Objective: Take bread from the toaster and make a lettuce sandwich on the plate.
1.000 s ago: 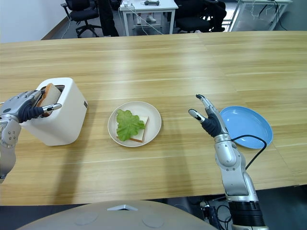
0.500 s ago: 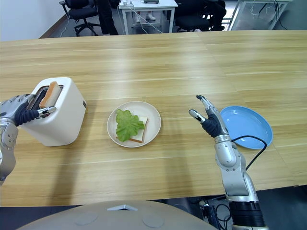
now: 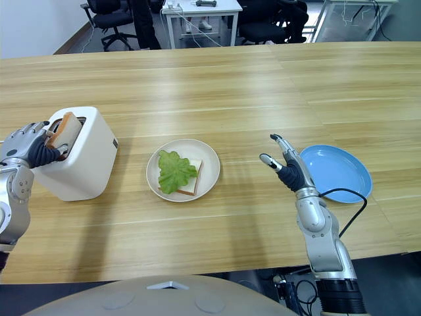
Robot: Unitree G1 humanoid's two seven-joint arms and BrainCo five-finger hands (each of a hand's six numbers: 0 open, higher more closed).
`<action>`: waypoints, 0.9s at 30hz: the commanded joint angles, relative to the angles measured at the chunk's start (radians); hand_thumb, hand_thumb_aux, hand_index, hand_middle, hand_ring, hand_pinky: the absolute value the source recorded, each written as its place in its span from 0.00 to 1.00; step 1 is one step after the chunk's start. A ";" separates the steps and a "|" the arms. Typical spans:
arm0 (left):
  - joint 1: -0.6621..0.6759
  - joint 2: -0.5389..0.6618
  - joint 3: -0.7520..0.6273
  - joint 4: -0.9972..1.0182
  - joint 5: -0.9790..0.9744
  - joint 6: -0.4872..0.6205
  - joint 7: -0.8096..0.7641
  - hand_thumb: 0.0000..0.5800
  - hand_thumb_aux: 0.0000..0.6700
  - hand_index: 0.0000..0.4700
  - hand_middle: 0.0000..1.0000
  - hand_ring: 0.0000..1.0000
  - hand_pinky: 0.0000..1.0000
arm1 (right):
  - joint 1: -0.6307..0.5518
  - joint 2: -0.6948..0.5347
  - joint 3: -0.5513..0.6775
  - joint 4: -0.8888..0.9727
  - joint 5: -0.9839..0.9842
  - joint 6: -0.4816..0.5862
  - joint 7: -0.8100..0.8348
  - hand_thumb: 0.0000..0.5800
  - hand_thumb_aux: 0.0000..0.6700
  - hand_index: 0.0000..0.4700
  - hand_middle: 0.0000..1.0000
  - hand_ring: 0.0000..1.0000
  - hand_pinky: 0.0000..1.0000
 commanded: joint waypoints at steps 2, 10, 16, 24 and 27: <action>-0.008 -0.021 -0.007 0.009 0.003 0.002 0.020 1.00 1.00 0.98 0.00 0.00 0.00 | 0.006 -0.002 0.006 0.003 -0.006 -0.005 -0.001 0.00 0.00 0.00 0.00 0.00 0.00; -0.018 -0.047 0.061 -0.028 -0.030 -0.004 0.085 1.00 1.00 0.98 1.00 1.00 1.00 | 0.010 -0.001 0.003 0.000 -0.003 -0.005 -0.002 0.00 0.00 0.00 0.00 0.00 0.00; -0.064 -0.043 0.167 -0.092 -0.068 -0.042 0.183 1.00 1.00 0.98 1.00 1.00 1.00 | 0.011 0.005 0.008 0.002 -0.005 -0.006 -0.006 0.00 0.00 0.00 0.00 0.00 0.00; -0.165 -0.038 0.297 -0.198 -0.164 -0.261 0.355 1.00 1.00 0.98 1.00 1.00 1.00 | -0.001 0.011 0.019 0.027 -0.012 -0.010 -0.014 0.00 0.00 0.00 0.00 0.00 0.00; -0.203 -0.093 0.258 -0.182 -0.289 -0.398 0.372 1.00 1.00 0.98 1.00 1.00 1.00 | -0.011 0.016 0.028 0.036 -0.015 -0.011 -0.017 0.00 0.00 0.00 0.00 0.00 0.00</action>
